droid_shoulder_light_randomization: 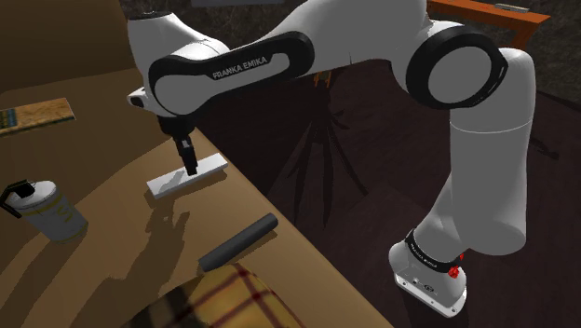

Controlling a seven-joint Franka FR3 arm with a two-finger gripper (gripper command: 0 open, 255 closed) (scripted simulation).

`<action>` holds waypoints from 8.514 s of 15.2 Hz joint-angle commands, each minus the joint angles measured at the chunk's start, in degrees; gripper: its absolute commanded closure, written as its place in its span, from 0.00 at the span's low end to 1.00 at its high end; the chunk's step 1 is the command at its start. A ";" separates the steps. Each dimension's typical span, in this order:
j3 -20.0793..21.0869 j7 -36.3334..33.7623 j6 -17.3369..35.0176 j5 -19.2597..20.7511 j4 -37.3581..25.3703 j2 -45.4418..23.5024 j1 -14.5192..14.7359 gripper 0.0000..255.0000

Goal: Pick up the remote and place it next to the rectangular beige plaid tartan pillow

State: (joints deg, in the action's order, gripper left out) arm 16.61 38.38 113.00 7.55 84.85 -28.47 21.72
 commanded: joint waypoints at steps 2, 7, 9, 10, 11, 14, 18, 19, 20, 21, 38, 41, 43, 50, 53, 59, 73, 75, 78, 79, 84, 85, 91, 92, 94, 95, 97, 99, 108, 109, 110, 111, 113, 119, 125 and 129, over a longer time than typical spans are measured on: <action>0.06 0.56 1.34 0.58 -0.14 -1.46 0.40 0.00; -0.22 0.23 4.82 1.09 1.88 -2.98 0.50 0.00; -0.22 0.23 4.82 1.09 1.88 -2.97 0.50 0.00; -0.22 0.23 4.82 1.09 1.88 -2.97 0.50 0.00; -0.22 0.23 4.82 1.09 1.88 -2.98 0.50 0.00; -0.22 0.23 4.82 1.09 1.88 -2.98 0.50 0.00; -0.22 0.23 4.80 1.09 1.85 -2.98 0.51 1.00; -0.22 0.24 4.78 1.09 1.83 -2.99 0.50 1.00; -0.22 0.25 4.80 1.08 1.86 -2.97 0.49 1.00; -0.22 0.23 4.83 1.09 1.92 -2.95 0.50 1.00; 0.35 0.83 -3.72 0.12 -4.02 -0.22 0.52 1.00; 0.43 0.93 -5.85 -0.02 -5.82 0.12 0.60 1.00; 0.48 1.00 -7.30 -0.10 -7.13 0.28 0.68 1.00; 0.61 1.17 -12.66 -0.21 -12.46 0.34 1.09 1.00; 0.63 1.23 -15.11 -0.18 -15.17 0.10 1.35 1.00; 0.63 1.32 -20.43 0.06 -21.63 -1.02 2.10 1.00; 2.94 -1.22 -15.30 -5.34 3.53 19.67 0.37 1.00; 3.35 -1.66 -13.97 -6.81 9.13 24.20 0.39 1.00; 3.90 -2.32 -12.60 -9.05 16.53 30.64 0.81 1.00; 4.07 -2.55 -12.29 -9.79 18.78 32.71 1.05 1.00; 4.95 -3.94 -11.70 -13.50 28.67 42.67 2.78 1.00; 5.14 -4.27 -11.76 -14.24 30.40 44.59 3.23 1.00; 6.48 -6.92 -13.20 -18.62 39.27 55.64 6.59 1.00; 6.75 -7.48 -13.60 -19.35 40.51 57.40 7.24 1.00; 7.35 -8.70 -14.53 -20.82 42.77 60.84 8.60 1.00; 7.67 -9.37 -15.05 -21.55 43.80 62.52 9.31 1.00; 8.38 -10.82 -16.18 -23.02 45.67 65.78 10.79 1.00; 9.19 -12.42 -17.43 -24.52 47.26 68.91 12.31 1.00; 13.96 -21.48 -23.77 -31.65 51.11 80.82 19.50 1.00; 14.61 -22.66 -24.49 -32.48 51.21 81.88 20.29 1.00; 15.28 -23.87 -25.19 -33.33 51.24 82.89 21.06 1.00; 15.98 -25.10 -25.89 -34.19 51.20 83.83 21.81 1.00; 17.45 -27.63 -27.23 -35.94 50.93 85.55 23.25 1.00; 22.33 -35.68 -30.77 -41.32 48.62 89.26 26.91 1.00; 25.09 -37.50 -29.40 -44.10 50.83 91.03 28.27 1.00; 26.61 -37.15 -27.22 -45.56 53.86 92.00 28.89 1.00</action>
State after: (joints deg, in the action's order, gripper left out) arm 42.69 1.07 84.99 -37.55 137.83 63.36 50.53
